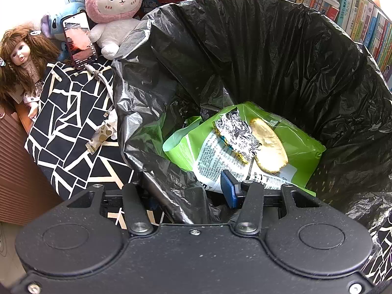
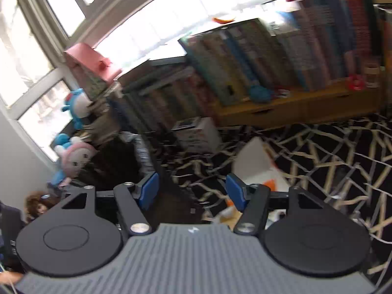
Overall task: Collect trash
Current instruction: 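Move the right gripper to the clear plastic bag on the cloth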
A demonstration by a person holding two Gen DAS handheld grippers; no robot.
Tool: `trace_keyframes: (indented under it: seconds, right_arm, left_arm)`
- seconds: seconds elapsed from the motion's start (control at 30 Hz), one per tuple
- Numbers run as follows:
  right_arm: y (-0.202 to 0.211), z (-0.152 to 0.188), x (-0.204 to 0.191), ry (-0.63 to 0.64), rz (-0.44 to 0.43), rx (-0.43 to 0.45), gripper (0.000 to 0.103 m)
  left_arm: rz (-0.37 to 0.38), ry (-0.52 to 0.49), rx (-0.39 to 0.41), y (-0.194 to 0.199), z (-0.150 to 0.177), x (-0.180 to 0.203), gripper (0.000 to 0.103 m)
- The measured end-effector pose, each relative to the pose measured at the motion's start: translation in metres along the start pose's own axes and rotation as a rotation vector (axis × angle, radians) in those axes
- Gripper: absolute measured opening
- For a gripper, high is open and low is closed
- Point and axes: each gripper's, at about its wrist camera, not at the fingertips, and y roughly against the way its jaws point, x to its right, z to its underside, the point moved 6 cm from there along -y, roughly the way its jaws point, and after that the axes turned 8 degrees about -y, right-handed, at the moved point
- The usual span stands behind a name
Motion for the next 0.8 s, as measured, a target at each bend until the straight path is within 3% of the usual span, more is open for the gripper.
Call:
trace_keyframes:
  seconds: [0.5,0.8]
  right_arm:
    - [0.004,0.021,0.106,-0.043,0.315,-0.029,0.081]
    - [-0.005,0.049,0.157,-0.063,0.436,-0.091,0.081]
  left_arm:
    - [0.0,0.0,0.0,0.0,0.0,0.0,0.047]
    - [-0.008,-0.004,0.001,0.001,0.001,-0.001,0.047]
